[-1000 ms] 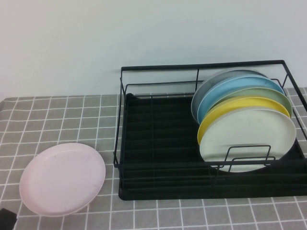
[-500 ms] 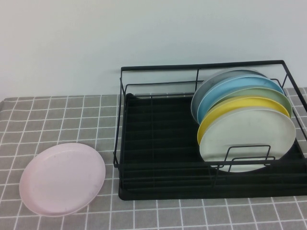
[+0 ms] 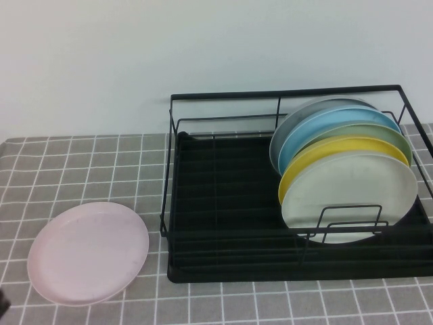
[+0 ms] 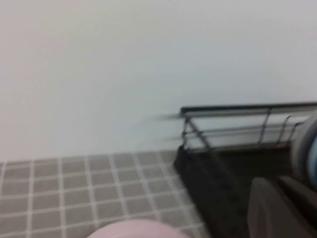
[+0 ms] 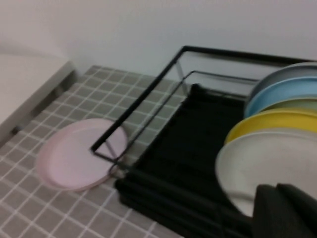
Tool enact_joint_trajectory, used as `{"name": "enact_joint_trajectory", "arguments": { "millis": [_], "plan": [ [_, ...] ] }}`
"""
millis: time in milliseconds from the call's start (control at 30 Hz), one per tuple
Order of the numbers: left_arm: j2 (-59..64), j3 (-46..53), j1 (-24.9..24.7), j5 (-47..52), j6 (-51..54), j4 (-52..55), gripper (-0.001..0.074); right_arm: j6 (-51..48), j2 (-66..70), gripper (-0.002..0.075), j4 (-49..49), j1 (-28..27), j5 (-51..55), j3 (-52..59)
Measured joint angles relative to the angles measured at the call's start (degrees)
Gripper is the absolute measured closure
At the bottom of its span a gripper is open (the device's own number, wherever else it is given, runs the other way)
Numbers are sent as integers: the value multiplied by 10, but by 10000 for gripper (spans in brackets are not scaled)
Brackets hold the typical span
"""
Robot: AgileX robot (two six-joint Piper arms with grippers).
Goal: Place plate on rack
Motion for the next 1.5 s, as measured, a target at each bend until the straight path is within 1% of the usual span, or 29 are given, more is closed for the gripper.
{"name": "enact_joint_trajectory", "arguments": {
  "millis": [133,200,300,400,467,633,767,867,1133,1233,1333,1500],
  "plan": [
    [89,-23,0,-32,-8,70,737,-111,40,727,89,0,74,0],
    [137,-27,0,-48,-9,92,737,-136,55,727,115,0,105,0],
    [200,-40,0,-60,-9,97,737,-159,71,727,140,0,130,0],
    [261,-59,2,-58,-9,109,737,-162,77,727,144,0,134,0],
    [303,-74,14,-48,-9,114,737,-166,77,727,144,0,134,0],
    [401,-111,64,2,-9,114,737,-176,77,727,144,0,136,0],
    [465,-134,91,35,-9,114,737,-176,77,727,144,0,138,0],
    [503,-143,108,41,-9,113,737,-176,77,727,144,0,146,0],
    [531,-143,108,17,9,114,737,-178,77,727,144,0,156,0],
    [546,-143,111,12,-17,114,735,-178,77,727,145,0,156,0],
    [577,-157,130,35,-40,118,711,-178,77,727,149,0,156,0],
    [649,-216,171,116,-66,120,618,-178,77,727,149,0,159,0]
  ]
}}
